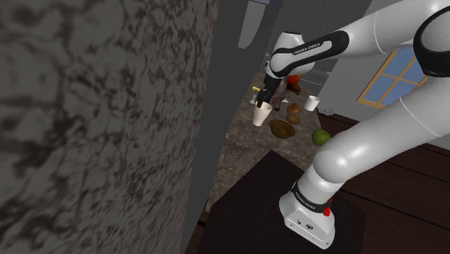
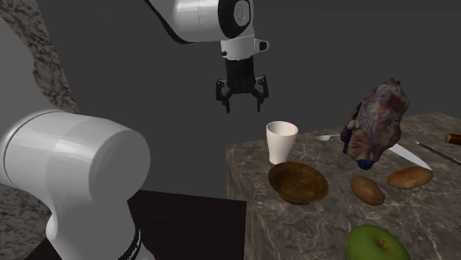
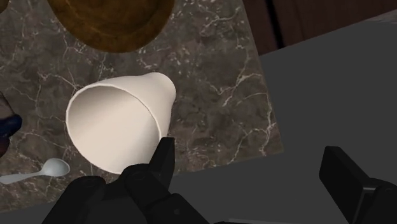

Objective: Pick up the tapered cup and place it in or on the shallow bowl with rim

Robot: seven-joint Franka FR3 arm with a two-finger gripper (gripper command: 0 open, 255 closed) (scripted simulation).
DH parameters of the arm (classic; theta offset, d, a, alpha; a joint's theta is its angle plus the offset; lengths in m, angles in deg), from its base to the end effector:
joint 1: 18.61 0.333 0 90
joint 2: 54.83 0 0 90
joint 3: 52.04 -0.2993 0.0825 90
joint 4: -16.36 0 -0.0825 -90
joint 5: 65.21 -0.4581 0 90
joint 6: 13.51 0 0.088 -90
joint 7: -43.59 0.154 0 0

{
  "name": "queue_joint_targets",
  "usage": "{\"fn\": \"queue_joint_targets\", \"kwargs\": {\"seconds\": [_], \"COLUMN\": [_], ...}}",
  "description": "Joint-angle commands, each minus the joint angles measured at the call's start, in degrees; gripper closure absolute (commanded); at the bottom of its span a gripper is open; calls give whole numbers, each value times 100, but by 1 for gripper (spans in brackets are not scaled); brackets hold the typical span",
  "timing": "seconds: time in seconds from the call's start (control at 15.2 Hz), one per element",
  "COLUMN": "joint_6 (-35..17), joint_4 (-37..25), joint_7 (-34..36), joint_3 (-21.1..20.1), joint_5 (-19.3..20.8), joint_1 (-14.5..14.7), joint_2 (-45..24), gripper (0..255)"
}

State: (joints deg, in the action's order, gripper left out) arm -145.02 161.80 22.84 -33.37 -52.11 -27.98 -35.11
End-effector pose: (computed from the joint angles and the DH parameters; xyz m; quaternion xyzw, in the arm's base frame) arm 0.4418 -0.2345 0.2894 0.9982 0.0150 0.0277 0.0502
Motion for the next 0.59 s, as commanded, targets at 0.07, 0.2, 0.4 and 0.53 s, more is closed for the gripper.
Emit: {"fn": "queue_joint_targets", "kwargs": {"seconds": [0.07,0.2,0.4,0.53], "joint_6": [-563,-901,-1313,-1476], "joint_4": [-207,-368,-627,-607], "joint_7": [-286,-507,-854,-909], "joint_3": [245,393,553,564], "joint_5": [-39,-138,-373,-447], "joint_1": [-26,-40,-70,-73], "joint_2": [-656,-1090,-1685,-1836], "gripper": [0,0,0,0]}}
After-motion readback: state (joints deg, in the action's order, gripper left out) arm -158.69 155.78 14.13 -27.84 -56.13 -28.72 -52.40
